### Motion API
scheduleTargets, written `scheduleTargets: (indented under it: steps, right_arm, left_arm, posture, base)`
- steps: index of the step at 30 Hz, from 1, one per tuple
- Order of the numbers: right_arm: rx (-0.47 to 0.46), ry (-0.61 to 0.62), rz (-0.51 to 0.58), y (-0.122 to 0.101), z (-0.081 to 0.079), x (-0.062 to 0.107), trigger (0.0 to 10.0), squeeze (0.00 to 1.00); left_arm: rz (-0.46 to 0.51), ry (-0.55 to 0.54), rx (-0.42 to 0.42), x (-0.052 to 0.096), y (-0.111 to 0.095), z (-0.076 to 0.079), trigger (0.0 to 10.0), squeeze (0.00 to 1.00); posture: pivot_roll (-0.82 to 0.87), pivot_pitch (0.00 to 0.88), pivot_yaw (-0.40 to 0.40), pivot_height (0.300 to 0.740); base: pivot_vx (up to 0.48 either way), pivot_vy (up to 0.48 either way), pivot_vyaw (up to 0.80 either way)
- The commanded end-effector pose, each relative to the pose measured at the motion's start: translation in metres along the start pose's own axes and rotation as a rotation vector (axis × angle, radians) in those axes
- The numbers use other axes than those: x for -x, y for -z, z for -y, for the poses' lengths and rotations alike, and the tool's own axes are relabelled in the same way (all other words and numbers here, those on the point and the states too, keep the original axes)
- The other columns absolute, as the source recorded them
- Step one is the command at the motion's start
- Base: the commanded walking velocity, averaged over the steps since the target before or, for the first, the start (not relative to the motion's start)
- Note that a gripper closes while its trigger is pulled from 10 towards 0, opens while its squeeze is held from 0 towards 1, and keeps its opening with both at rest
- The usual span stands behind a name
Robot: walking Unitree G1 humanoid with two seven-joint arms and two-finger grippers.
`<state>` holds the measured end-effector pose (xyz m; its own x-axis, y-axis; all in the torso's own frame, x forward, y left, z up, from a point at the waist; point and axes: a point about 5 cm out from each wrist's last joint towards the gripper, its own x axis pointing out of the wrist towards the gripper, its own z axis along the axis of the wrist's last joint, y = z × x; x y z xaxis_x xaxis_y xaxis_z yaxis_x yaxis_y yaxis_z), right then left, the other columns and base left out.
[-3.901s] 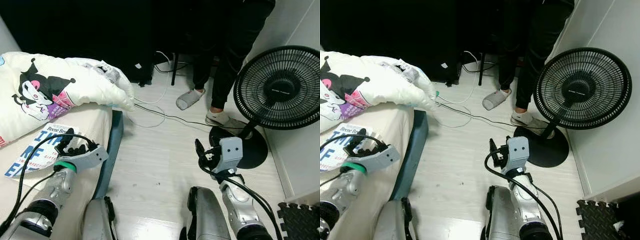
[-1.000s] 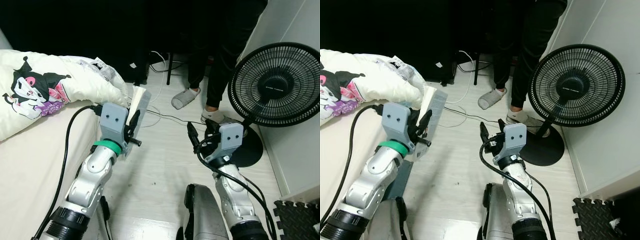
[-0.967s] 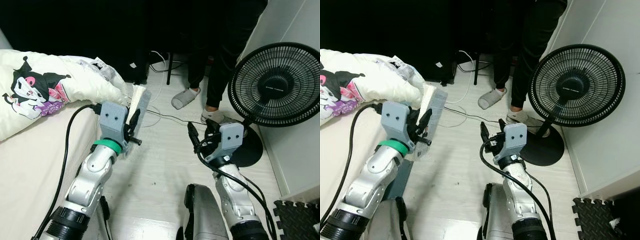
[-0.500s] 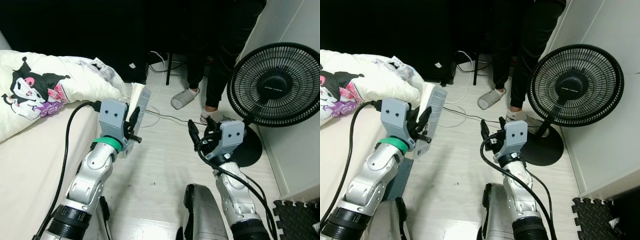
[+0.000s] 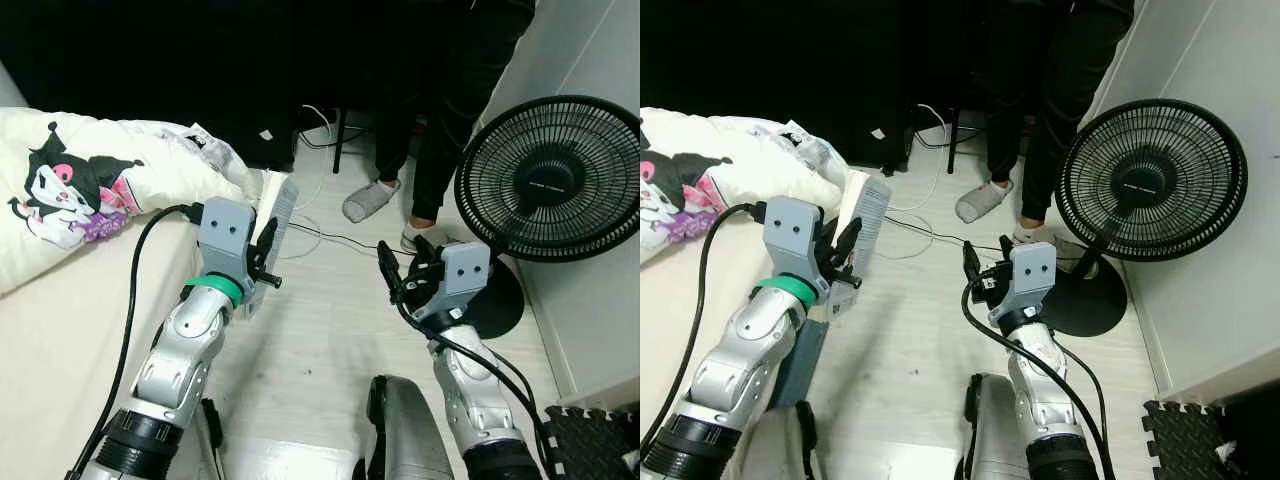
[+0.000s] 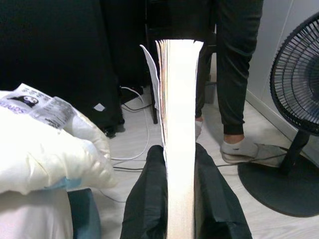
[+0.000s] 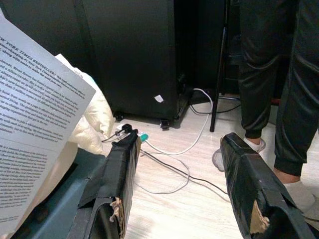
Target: Clean up the room
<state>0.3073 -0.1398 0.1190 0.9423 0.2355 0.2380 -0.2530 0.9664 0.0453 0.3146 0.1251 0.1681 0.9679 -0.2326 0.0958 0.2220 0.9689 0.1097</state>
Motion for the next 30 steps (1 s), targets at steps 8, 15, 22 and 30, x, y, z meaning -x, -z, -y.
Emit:
scheduleTargets:
  steps: [8,15,22,30]
  right_arm:
    - [-0.005,0.016,-0.029,0.0050,0.0032,0.0041,10.0,0.00]
    - [-0.009,0.021,-0.030,0.0055,0.0035,0.0049,10.0,0.00]
    - [-0.010,0.023,-0.032,0.0060,0.0038,0.0054,10.0,0.00]
    - [-0.010,0.026,-0.033,0.0063,0.0041,0.0054,10.0,0.00]
  left_arm:
    - [0.027,0.001,-0.003,-0.0015,-0.0067,0.0003,10.0,0.00]
    - [0.020,0.003,-0.007,-0.0013,-0.0065,0.0009,10.0,0.00]
    - [0.017,0.003,-0.009,-0.0011,-0.0061,0.0012,10.0,0.00]
    - [0.017,0.002,-0.009,-0.0012,-0.0063,0.0012,10.0,0.00]
  posture:
    - [0.03,0.077,0.014,0.614]
    - [0.03,0.079,0.016,0.643]
    - [0.03,0.081,0.016,0.658]
    - [0.03,0.082,0.016,0.687]
  base:
    - [0.000,0.000,0.00]
    - [0.000,0.000,0.00]
    - [0.000,0.000,0.00]
    - [0.000,0.000,0.00]
